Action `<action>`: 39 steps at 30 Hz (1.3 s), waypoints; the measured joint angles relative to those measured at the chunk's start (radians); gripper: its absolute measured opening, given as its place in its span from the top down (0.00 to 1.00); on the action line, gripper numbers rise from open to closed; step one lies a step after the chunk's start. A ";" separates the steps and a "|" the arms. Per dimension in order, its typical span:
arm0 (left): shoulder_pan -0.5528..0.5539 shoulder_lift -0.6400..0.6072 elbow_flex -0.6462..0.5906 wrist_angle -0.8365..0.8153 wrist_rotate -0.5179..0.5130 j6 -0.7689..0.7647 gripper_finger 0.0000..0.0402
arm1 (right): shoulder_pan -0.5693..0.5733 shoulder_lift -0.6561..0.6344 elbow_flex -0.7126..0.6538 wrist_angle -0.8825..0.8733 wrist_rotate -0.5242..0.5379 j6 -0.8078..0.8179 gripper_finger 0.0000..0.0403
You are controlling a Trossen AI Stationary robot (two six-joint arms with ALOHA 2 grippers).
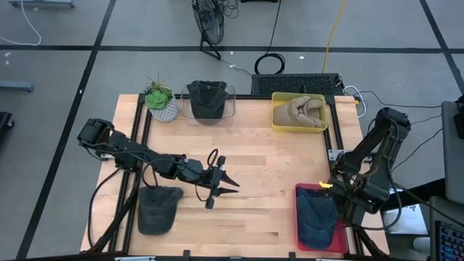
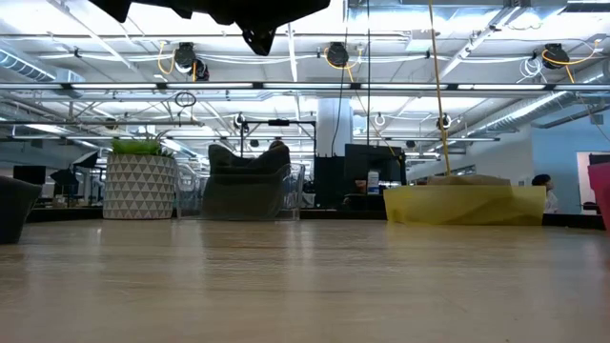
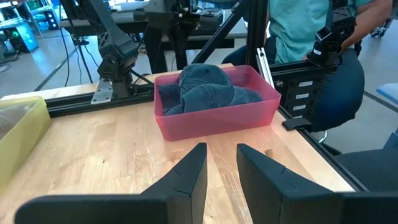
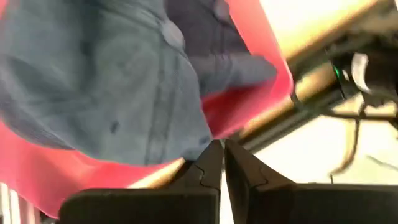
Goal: Pick & Place hat
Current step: Put the blue cap into the pink bin
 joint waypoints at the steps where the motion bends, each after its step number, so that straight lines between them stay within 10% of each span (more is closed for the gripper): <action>1: 0.000 0.000 0.000 0.000 0.000 0.000 0.76 | 0.000 0.000 0.001 0.001 0.043 -0.016 1.00; 8: 0.000 0.000 0.000 -0.001 0.000 0.000 0.76 | -0.014 0.000 0.002 0.131 0.371 -0.199 1.00; 39: 0.000 0.000 0.000 -0.005 0.000 0.000 0.76 | -0.193 0.010 -0.337 0.769 0.317 -0.602 1.00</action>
